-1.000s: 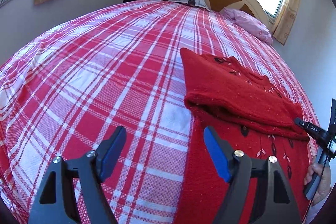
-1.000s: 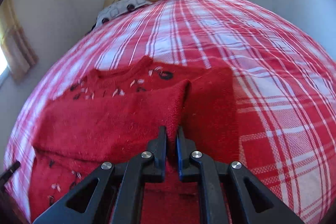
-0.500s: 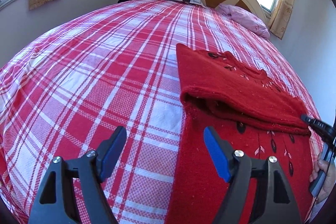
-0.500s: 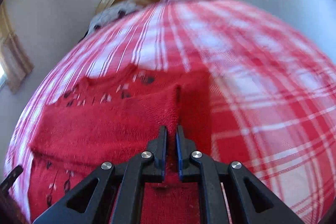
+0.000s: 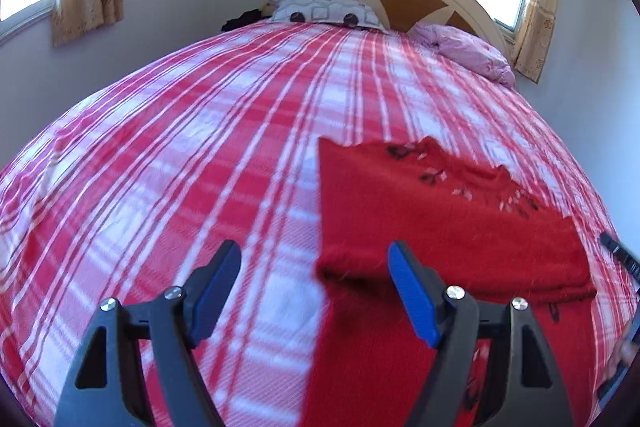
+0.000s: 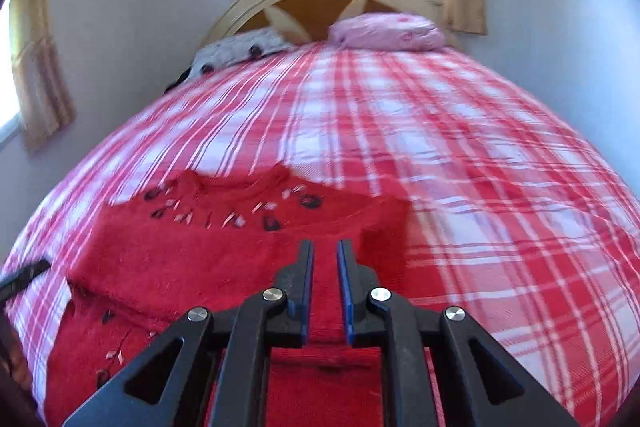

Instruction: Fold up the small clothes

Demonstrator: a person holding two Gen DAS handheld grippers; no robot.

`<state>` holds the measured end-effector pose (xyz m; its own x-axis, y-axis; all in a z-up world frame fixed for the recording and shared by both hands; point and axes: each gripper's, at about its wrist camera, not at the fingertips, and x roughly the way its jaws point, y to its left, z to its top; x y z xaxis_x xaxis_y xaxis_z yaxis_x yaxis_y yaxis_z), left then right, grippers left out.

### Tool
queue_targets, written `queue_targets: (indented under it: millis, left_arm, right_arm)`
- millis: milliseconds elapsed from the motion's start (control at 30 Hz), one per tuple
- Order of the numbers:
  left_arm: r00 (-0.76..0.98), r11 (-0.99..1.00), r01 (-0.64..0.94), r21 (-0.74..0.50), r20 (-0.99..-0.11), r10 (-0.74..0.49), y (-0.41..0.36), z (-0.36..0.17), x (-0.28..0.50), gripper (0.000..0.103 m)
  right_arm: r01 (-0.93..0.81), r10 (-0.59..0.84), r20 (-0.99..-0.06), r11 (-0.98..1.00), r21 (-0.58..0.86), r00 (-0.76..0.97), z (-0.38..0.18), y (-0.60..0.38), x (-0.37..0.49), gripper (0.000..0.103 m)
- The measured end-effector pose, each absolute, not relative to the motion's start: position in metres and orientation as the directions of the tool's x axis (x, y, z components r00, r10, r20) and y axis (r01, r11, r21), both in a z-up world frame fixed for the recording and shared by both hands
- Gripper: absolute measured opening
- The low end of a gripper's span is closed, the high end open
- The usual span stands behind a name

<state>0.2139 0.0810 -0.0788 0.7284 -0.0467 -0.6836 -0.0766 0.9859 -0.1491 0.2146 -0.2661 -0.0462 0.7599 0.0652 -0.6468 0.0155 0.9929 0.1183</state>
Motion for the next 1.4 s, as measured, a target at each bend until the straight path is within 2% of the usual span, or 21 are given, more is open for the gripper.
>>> queue_targets:
  millis: [100,167,267,367,467,667,767,800,833,900,967,1133,1400]
  left_arm:
    - [0.717,0.989,-0.066,-0.13,-0.696,-0.043,0.063,-0.086,0.232,0.079]
    - [0.688,0.995,-0.081,-0.059,-0.725,0.013,0.053,-0.101,0.247,0.079]
    - [0.625,0.994,-0.106,0.007,-0.777,0.072,0.054,-0.125,0.26,0.083]
    - [0.613,0.987,-0.144,-0.07,-0.789,0.033,0.07,-0.129,0.261,0.093]
    - [0.61,0.986,-0.151,-0.065,-0.791,0.041,0.074,-0.128,0.257,0.094]
    - [0.67,0.997,-0.078,-0.019,-0.741,0.039,0.074,-0.1,0.22,0.092]
    - [0.724,1.0,0.009,-0.028,-0.689,-0.026,0.088,-0.083,0.184,0.094]
    - [0.733,0.999,0.027,-0.03,-0.679,-0.04,0.093,-0.081,0.175,0.095]
    - [0.739,0.998,0.046,-0.034,-0.672,-0.056,0.098,-0.079,0.165,0.096]
    - [0.74,0.995,0.083,-0.047,-0.666,-0.093,0.11,-0.081,0.144,0.096]
    - [0.728,0.992,0.113,-0.061,-0.674,-0.125,0.115,-0.084,0.131,0.096]
    - [0.667,0.973,0.196,-0.119,-0.712,-0.222,0.124,-0.099,0.099,0.096]
    - [0.526,0.912,0.353,-0.207,-0.762,-0.377,0.117,-0.121,0.046,0.096]
  right_arm:
    - [0.007,0.126,-0.717,0.984,0.18,0.686,-0.075,-0.264,0.232,0.012]
    - [0.041,0.138,-0.757,0.976,0.212,0.639,-0.096,-0.266,0.236,0.012]
    - [0.043,0.191,-0.737,0.957,0.286,0.649,-0.1,-0.277,0.235,0.012]
    - [0.041,0.222,-0.721,0.944,0.328,0.656,-0.105,-0.284,0.236,0.012]
    - [0.041,0.224,-0.718,0.942,0.332,0.659,-0.105,-0.284,0.236,0.012]
    - [0.033,0.243,-0.714,0.936,0.349,0.657,-0.094,-0.285,0.229,0.012]
    - [-0.023,0.288,-0.631,0.919,0.393,0.72,-0.061,-0.29,0.191,0.013]
    - [-0.045,0.298,-0.612,0.919,0.393,0.733,-0.053,-0.292,0.176,0.022]
    - [-0.056,0.296,-0.606,0.923,0.382,0.738,-0.047,-0.293,0.163,0.044]
    - [-0.07,0.274,-0.6,0.938,0.34,0.752,-0.039,-0.296,0.129,0.07]
    - [-0.082,0.266,-0.597,0.945,0.317,0.756,-0.037,-0.299,0.102,0.071]
    - [-0.063,0.237,-0.66,0.959,0.277,0.713,-0.05,-0.307,0.028,0.071]
    - [-0.006,0.252,-0.726,0.946,0.323,0.64,-0.089,-0.312,-0.066,0.07]
